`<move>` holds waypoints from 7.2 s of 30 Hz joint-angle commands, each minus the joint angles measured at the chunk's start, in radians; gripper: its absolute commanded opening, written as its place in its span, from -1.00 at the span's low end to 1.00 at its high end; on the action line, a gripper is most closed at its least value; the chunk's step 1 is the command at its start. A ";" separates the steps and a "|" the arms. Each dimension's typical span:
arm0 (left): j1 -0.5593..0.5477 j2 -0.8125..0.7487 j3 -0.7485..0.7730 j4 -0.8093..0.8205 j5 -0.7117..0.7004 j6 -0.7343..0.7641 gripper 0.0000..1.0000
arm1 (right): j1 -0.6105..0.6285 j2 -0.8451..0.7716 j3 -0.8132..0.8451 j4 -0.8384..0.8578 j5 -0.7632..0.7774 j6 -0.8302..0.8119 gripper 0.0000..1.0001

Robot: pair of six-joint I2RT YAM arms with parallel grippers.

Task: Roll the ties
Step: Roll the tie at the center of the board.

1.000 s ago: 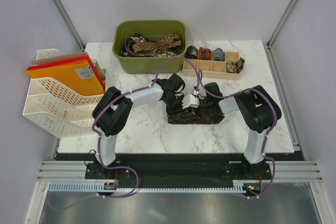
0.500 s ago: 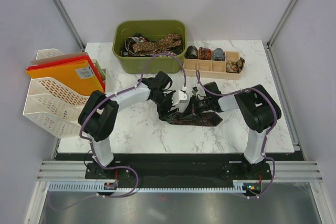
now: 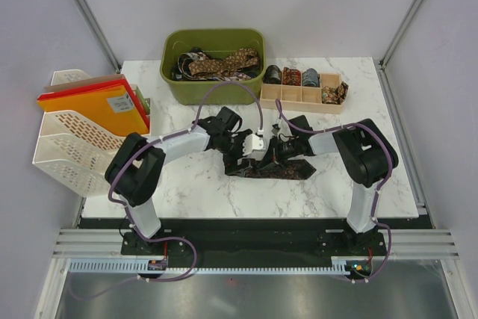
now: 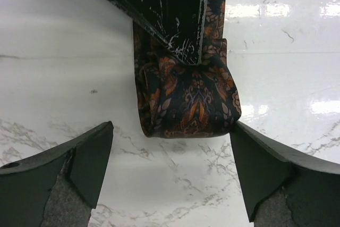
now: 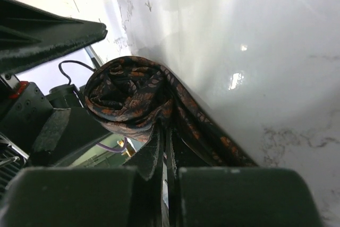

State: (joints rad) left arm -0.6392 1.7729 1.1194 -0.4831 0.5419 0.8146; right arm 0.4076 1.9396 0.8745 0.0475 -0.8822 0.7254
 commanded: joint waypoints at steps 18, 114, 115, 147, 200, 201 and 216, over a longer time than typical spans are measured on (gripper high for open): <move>-0.120 0.082 0.019 -0.023 -0.073 0.087 0.05 | -0.004 -0.022 -0.058 0.057 0.084 0.040 -1.00; -0.241 0.309 0.204 -0.195 -0.169 -0.132 -0.17 | -0.084 -0.182 -0.046 -0.134 0.006 -0.090 -0.09; -0.241 0.309 0.204 -0.196 -0.169 -0.131 -0.17 | -0.082 -0.177 -0.049 -0.126 0.008 -0.086 -0.10; -0.172 -0.043 0.014 0.035 -0.065 -0.132 0.64 | -0.127 -0.031 0.006 -0.331 0.227 -0.250 -1.00; -0.240 0.330 0.252 -0.049 -0.298 -0.400 -0.41 | -0.173 -0.139 0.072 -0.351 0.057 -0.150 -0.65; -0.240 0.332 0.253 -0.060 -0.298 -0.394 -0.43 | -0.188 -0.136 0.075 -0.376 0.057 -0.164 -0.65; -0.240 0.342 0.244 -0.182 -0.221 -0.250 -0.52 | -0.233 -0.059 0.009 -0.406 0.172 -0.254 -0.64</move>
State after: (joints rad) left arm -0.8764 2.0251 1.4086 -0.4774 0.3248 0.4782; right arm 0.1677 1.8587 0.9318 -0.3355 -0.7597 0.5087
